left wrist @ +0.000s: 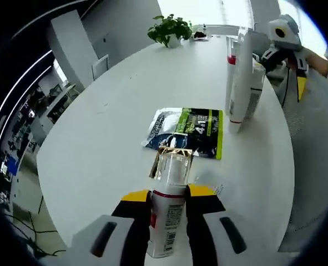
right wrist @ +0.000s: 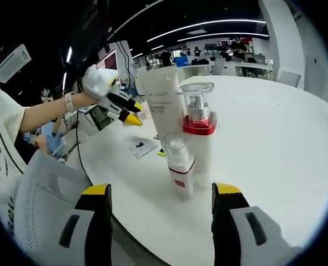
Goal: Arrange the skincare products in the storage area until every visible bottle or jar stands upright without overlapping.
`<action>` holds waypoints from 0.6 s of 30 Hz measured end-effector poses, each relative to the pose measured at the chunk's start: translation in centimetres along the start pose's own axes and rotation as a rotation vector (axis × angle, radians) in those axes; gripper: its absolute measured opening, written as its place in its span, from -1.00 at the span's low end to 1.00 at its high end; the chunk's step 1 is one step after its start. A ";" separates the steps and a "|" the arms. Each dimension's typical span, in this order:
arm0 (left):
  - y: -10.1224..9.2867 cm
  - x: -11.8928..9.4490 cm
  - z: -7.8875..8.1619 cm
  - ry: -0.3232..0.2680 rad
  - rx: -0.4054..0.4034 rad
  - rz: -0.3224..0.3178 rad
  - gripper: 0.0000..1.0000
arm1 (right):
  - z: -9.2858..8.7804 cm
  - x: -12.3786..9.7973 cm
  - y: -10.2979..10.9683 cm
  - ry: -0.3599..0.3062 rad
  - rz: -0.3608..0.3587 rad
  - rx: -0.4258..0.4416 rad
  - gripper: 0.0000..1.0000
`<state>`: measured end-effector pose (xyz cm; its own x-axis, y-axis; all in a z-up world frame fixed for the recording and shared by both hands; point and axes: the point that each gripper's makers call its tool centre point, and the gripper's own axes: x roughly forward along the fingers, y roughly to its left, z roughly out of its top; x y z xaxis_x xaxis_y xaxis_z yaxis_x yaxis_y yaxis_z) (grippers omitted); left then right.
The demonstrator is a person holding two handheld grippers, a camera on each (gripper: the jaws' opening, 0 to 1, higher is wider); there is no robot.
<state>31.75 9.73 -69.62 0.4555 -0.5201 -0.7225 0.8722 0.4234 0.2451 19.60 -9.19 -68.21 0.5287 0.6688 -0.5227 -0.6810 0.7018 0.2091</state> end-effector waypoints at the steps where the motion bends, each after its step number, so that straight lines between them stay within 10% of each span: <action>1: -0.4 -0.4 0.7 -0.028 -0.009 0.011 -0.60 | 0.3 -0.2 -0.1 -0.012 -0.007 0.001 0.35; 5: -1.7 -1.7 3.0 -0.160 -0.115 0.005 -0.60 | 1.5 -1.0 -0.1 -0.057 -0.021 0.003 0.23; 18: -5.3 -4.3 6.2 -0.274 -0.137 0.023 -0.60 | 5.3 -3.2 1.6 -0.160 -0.018 -0.051 -0.06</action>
<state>26.29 5.13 -63.80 0.5220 -0.6824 -0.5116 0.8376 0.5235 0.1563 19.50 -8.95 -61.82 0.6124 0.6895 -0.3866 -0.6932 0.7035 0.1567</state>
